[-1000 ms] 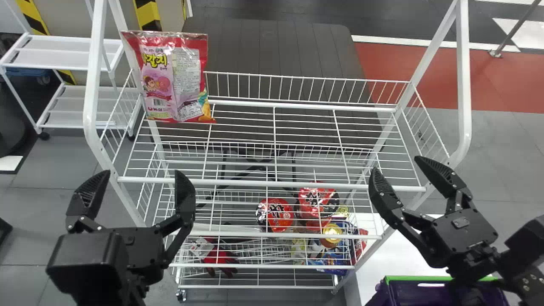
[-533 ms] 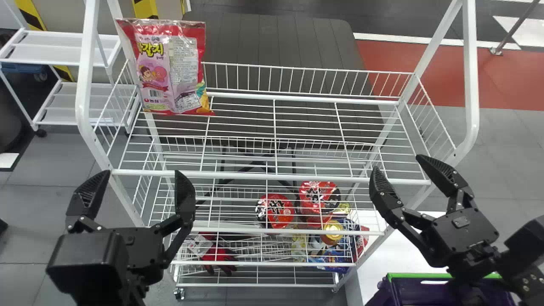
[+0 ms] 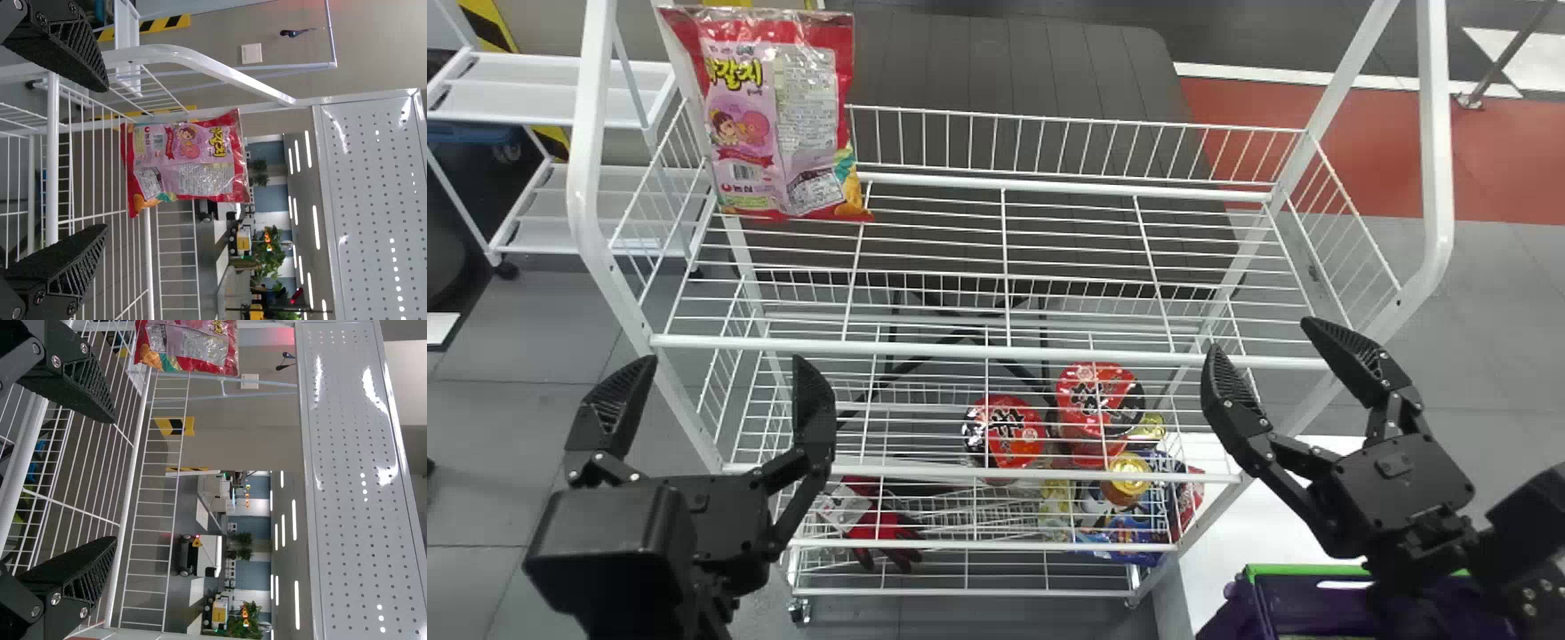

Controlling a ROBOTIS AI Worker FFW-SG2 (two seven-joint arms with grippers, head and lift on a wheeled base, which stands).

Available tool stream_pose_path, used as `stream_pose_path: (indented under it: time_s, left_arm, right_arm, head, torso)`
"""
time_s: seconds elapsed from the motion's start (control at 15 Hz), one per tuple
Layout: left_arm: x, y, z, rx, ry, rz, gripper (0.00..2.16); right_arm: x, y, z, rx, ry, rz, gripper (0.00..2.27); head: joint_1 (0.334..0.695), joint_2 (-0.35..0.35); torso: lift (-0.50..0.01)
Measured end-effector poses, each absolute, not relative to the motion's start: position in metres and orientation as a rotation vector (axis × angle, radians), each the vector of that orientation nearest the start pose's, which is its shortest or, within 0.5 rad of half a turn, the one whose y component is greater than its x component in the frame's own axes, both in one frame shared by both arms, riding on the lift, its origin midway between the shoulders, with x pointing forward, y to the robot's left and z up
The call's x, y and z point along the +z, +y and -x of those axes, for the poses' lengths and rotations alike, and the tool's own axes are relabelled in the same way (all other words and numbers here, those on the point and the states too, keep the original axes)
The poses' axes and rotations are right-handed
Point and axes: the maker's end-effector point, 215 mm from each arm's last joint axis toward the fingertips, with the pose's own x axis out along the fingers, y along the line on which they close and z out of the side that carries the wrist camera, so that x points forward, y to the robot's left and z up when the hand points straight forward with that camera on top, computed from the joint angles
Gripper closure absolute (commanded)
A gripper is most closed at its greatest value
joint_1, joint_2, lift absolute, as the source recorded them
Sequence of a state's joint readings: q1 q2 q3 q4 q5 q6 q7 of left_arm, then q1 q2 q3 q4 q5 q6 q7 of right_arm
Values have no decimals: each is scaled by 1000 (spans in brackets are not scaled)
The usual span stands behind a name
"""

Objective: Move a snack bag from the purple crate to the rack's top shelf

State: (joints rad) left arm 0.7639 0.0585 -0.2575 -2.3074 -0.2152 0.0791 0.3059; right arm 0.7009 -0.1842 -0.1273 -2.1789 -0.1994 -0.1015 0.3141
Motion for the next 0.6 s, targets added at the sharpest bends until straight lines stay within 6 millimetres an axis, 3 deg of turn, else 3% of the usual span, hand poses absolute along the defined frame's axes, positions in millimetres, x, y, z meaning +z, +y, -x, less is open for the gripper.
stream_pose_path:
  time_s: [0.6]
  left_arm:
    - [-311, 166, -363, 73, 67, -99, 76]
  right_arm:
    - [-306, -223, -379, 345, -30, 39, 215]
  head:
    - [695, -89]
  torso:
    - [-111]
